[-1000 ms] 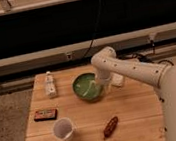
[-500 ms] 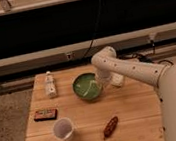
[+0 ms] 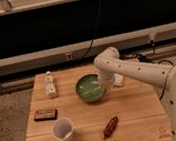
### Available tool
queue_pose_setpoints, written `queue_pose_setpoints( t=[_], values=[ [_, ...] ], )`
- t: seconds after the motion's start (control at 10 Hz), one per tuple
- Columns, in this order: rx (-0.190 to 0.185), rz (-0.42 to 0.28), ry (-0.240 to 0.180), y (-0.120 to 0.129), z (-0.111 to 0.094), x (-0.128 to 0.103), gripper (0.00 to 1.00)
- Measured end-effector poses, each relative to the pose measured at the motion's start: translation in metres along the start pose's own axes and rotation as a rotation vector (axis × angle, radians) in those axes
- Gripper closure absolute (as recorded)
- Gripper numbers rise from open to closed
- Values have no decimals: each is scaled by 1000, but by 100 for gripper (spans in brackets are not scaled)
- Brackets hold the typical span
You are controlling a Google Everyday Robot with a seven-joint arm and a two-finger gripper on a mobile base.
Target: Drag the ceramic bowl in a circle
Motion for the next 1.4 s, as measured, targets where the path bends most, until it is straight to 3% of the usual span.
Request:
queue_pose_setpoints(
  t=[0.2, 0.6, 1.0, 1.4],
  values=[
    [1, -12, 3, 3, -2, -4, 99],
    [-4, -100, 11, -30, 3, -39, 99],
    [-8, -125, 17, -42, 2, -49, 99],
    [-6, -109, 21, -18, -5, -33, 99]
  ],
)
